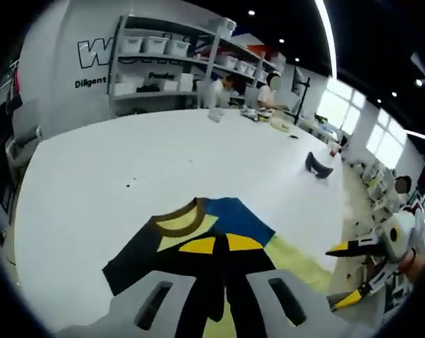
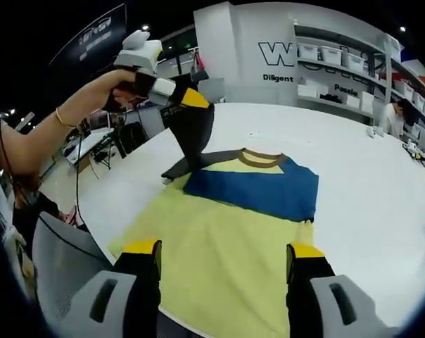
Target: Fold the garment on the visible template until the final outline fits inside the template.
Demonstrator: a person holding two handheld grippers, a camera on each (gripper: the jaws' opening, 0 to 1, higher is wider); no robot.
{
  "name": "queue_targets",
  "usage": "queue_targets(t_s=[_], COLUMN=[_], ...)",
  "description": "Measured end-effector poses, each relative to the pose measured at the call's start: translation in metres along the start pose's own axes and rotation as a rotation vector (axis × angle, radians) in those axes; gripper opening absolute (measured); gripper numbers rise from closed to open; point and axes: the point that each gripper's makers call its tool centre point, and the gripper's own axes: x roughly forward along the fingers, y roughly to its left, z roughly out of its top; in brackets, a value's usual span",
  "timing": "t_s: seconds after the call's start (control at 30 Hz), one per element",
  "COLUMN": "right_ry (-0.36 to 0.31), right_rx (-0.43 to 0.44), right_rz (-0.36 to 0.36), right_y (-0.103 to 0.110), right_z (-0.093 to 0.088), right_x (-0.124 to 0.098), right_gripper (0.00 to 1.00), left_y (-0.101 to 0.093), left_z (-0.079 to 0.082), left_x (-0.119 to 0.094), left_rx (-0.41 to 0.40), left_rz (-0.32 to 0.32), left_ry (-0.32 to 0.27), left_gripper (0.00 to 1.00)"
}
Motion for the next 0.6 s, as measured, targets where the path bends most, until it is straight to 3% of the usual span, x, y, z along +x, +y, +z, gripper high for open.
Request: queue_targets(t_s=[0.27, 0.6], right_ry=[-0.003, 0.006], right_rx=[0.027, 0.038], right_rz=[-0.008, -0.035], right_y=[-0.006, -0.015], right_z=[-0.001, -0.004], right_x=[-0.002, -0.002], right_gripper=[0.7, 0.69], left_y=[-0.041, -0.066], left_z=[0.008, -0.015], left_x=[0.035, 0.076], left_rx=[0.026, 0.085], left_rz=[-0.046, -0.024], left_ry=[0.017, 0.071], left_gripper=[0.08, 0.08])
